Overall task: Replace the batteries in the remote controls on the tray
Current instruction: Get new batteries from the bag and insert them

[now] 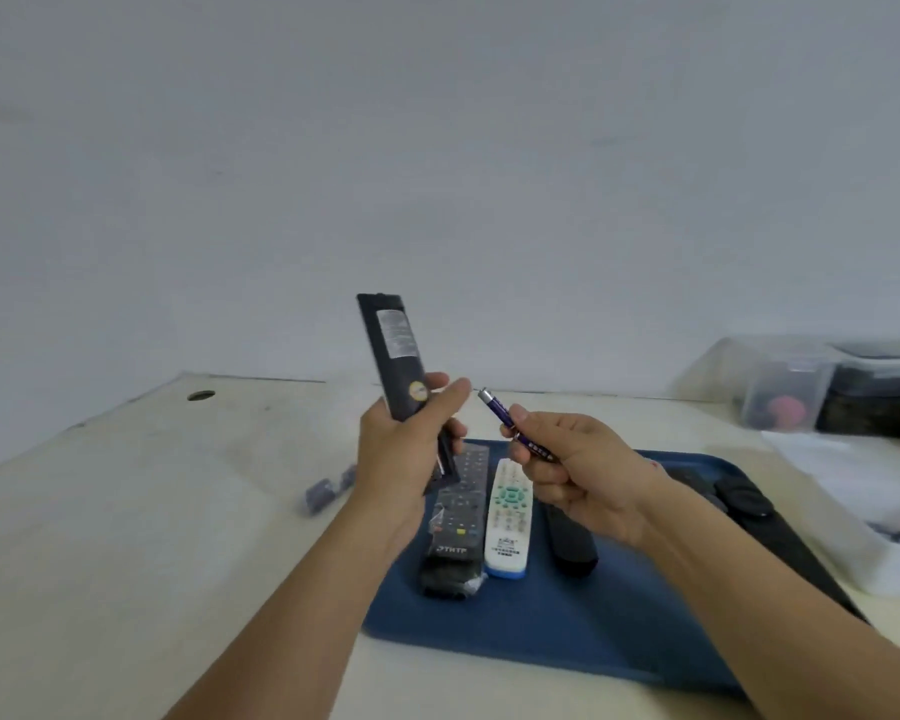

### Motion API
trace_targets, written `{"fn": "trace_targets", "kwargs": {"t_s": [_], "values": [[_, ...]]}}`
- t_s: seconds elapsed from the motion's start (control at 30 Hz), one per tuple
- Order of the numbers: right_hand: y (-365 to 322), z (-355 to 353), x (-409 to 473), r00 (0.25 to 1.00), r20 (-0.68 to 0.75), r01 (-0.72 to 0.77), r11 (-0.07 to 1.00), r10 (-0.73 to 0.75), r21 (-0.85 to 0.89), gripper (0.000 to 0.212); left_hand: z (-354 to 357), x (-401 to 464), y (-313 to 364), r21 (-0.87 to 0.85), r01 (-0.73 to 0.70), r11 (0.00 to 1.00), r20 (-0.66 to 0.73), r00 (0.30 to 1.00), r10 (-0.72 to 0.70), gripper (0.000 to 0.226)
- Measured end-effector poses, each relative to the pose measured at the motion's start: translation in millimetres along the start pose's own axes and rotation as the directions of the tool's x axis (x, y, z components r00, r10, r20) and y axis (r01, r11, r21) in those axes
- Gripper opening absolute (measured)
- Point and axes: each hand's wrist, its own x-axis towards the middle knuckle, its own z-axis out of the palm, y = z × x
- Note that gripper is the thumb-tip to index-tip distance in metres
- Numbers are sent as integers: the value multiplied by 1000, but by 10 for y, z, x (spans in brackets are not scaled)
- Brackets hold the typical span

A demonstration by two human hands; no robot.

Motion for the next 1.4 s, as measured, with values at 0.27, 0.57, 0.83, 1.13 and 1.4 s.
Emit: {"fn": "trace_targets", "kwargs": {"t_s": [0.27, 0.57, 0.83, 1.13, 1.4], "values": [[-82, -626, -133, 996, -92, 9, 1000, -7, 30, 23, 796, 67, -462, -24, 146, 989, 138, 980, -141, 22], [-231, -714, -182, 990, -83, -85, 947, 116, 310, 32, 743, -83, -478, -60, 329, 942, 343, 893, -290, 19], [-300, -836, -242, 995, 56, 70, 971, -85, 230, 36, 792, -157, -430, -248, 452, 857, 356, 865, -353, 23], [-330, -875, -297, 977, 160, 46, 869, -143, 493, 43, 777, -144, -372, -288, 545, 788, 351, 825, -443, 12], [-342, -866, -300, 989, 84, 49, 802, -123, 595, 34, 773, -155, -336, -316, 609, 727, 355, 787, -505, 15]]}}
